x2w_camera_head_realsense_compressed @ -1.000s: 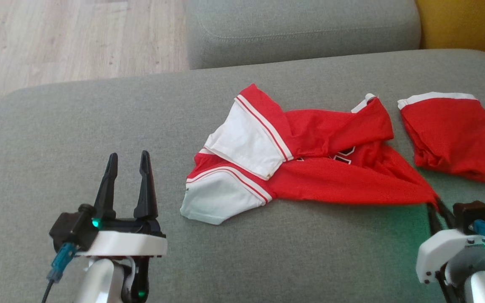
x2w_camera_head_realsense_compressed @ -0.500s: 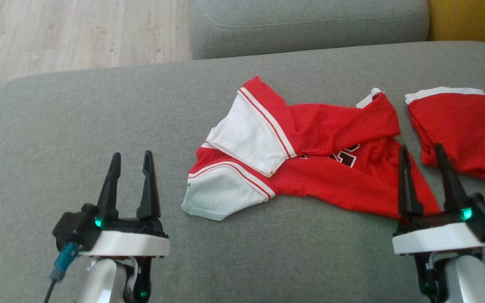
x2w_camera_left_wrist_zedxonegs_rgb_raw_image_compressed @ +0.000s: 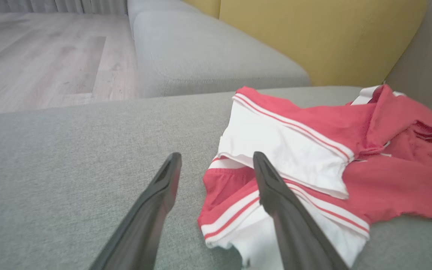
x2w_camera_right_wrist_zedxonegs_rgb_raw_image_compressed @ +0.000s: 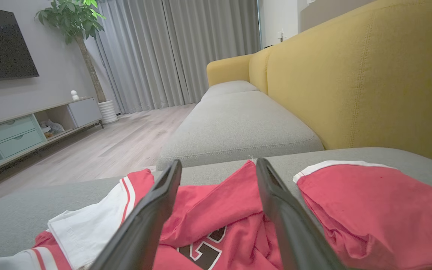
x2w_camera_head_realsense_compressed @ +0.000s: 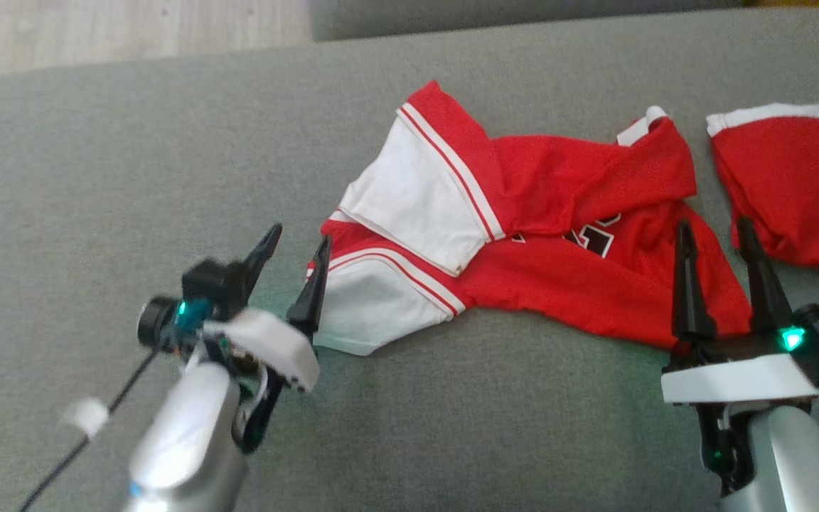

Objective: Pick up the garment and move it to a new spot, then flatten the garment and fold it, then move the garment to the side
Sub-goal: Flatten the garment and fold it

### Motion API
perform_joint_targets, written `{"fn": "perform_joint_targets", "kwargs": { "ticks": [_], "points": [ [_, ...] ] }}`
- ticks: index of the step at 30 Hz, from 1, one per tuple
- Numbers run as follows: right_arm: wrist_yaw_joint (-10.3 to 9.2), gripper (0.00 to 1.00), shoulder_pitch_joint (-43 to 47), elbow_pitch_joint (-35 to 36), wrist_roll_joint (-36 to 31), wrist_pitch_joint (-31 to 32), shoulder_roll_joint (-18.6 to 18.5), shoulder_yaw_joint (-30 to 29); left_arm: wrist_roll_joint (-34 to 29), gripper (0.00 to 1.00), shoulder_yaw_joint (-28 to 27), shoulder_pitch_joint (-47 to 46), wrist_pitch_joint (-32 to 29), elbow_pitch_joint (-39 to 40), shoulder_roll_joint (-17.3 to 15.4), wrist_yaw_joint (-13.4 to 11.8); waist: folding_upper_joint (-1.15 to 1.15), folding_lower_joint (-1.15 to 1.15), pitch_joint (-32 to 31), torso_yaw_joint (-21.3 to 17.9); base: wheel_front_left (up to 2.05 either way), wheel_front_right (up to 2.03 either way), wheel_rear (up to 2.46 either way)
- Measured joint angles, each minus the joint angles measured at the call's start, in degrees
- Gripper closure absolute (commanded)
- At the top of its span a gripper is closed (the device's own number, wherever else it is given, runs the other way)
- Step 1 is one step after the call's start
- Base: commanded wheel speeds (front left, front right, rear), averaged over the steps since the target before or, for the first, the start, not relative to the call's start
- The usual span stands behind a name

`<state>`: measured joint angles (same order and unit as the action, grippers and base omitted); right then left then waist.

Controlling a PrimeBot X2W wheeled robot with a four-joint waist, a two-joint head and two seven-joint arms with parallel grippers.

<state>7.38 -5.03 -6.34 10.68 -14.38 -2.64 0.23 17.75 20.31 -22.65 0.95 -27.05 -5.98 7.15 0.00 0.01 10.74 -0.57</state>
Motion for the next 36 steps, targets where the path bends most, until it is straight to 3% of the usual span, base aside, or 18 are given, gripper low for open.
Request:
{"fn": "perform_joint_targets", "kwargs": {
  "ticks": [11, 19, 20, 21, 24, 30, 36],
  "points": [
    [0.0, 0.0, -1.8, 0.4, 0.73, 0.0, 0.0, 0.87, 2.2, 0.0, 8.95, -13.26, -9.85, -10.85, -3.7, 0.44, 0.0, 0.0, 5.36, -3.17, 0.0, 0.0, 0.0],
    [0.0, 0.0, -2.87, 0.86, 1.46, 0.0, -0.01, 1.91, 5.09, 0.0, 14.23, -19.73, -11.98, -15.48, -6.26, 0.44, 0.0, 0.0, 7.81, -5.6, 0.0, 0.0, 0.0],
    [0.0, 0.0, -2.9, 0.87, 1.69, 0.0, -0.01, 2.07, 6.42, 0.13, 15.16, -20.36, -11.98, -15.5, -6.37, 0.44, 0.0, 0.0, 8.04, -5.9, 0.0, 0.0, 0.0],
    [0.0, 0.0, -2.94, 0.86, 1.96, 0.0, -0.01, 2.27, 7.66, 1.0, 16.1, -20.91, -11.98, -15.49, -6.55, 0.44, 0.0, 0.0, 8.24, -6.18, 0.0, 0.0, 0.0],
    [0.0, 0.0, -3.21, 0.81, 1.96, 0.0, -0.01, 2.8, 10.96, 1.0, 19.27, -22.51, -11.94, -15.22, -7.72, 0.44, 0.0, 0.0, 8.78, -6.99, 0.0, 0.0, 0.0],
    [0.0, 0.0, -4.42, 0.82, 2.43, 0.0, -0.01, 3.27, 13.0, 1.0, 19.41, -28.55, -6.94, -17.91, -11.16, 0.44, 0.0, -0.01, 9.66, -8.7, 0.0, 0.0, 0.0],
    [0.0, 0.0, -4.89, 0.88, 2.43, -0.01, -0.01, 3.77, 13.65, 1.0, 18.87, -35.73, -3.32, -22.12, -11.5, 0.44, 0.0, 0.0, 10.87, -9.6, 0.0, 0.0, 0.0]
  ]
}}
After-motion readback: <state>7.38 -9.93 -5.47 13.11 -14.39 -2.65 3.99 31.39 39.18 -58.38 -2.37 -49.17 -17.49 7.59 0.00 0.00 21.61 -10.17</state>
